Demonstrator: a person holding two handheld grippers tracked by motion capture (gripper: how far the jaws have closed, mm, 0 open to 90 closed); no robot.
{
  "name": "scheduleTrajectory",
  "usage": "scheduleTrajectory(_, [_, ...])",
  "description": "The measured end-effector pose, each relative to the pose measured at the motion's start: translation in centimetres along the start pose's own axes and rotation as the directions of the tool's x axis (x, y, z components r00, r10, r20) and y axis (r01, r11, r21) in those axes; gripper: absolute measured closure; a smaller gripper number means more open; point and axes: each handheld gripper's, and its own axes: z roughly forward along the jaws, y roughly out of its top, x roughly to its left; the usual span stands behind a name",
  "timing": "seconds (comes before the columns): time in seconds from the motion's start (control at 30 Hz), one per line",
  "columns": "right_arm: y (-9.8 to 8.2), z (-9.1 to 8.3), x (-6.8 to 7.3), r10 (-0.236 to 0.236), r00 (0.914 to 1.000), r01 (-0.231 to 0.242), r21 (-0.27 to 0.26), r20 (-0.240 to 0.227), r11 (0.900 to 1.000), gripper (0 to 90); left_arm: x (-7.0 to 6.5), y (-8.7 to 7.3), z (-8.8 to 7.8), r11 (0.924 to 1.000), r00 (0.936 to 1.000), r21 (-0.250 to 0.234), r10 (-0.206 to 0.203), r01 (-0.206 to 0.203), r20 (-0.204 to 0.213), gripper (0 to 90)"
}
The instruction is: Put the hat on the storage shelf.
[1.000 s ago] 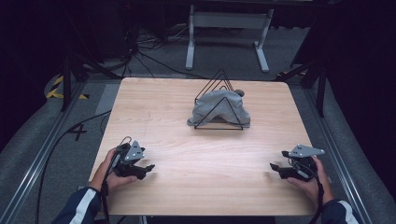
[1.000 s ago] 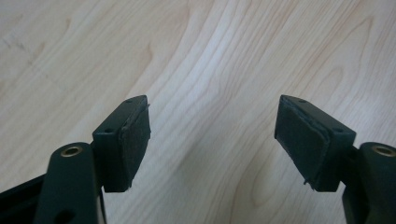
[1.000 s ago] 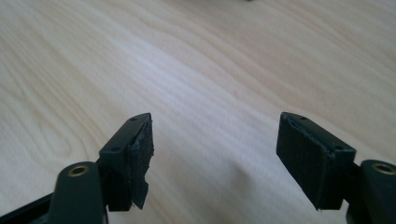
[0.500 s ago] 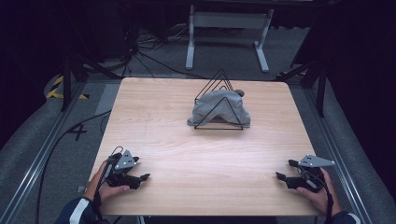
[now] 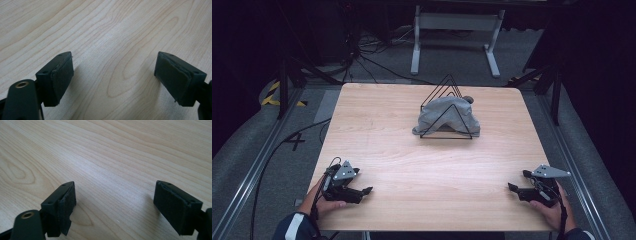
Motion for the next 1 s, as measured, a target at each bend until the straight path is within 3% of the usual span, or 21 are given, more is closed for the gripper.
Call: scheduleTrajectory(1.0, [-0.06,-0.07,-0.06,0.020,0.9997,-0.020,-0.003,0.013,1.000,18.7,0.01,0.02,0.03,1.0000,1.0000,0.003,-0.004,0.004,0.002,15.5])
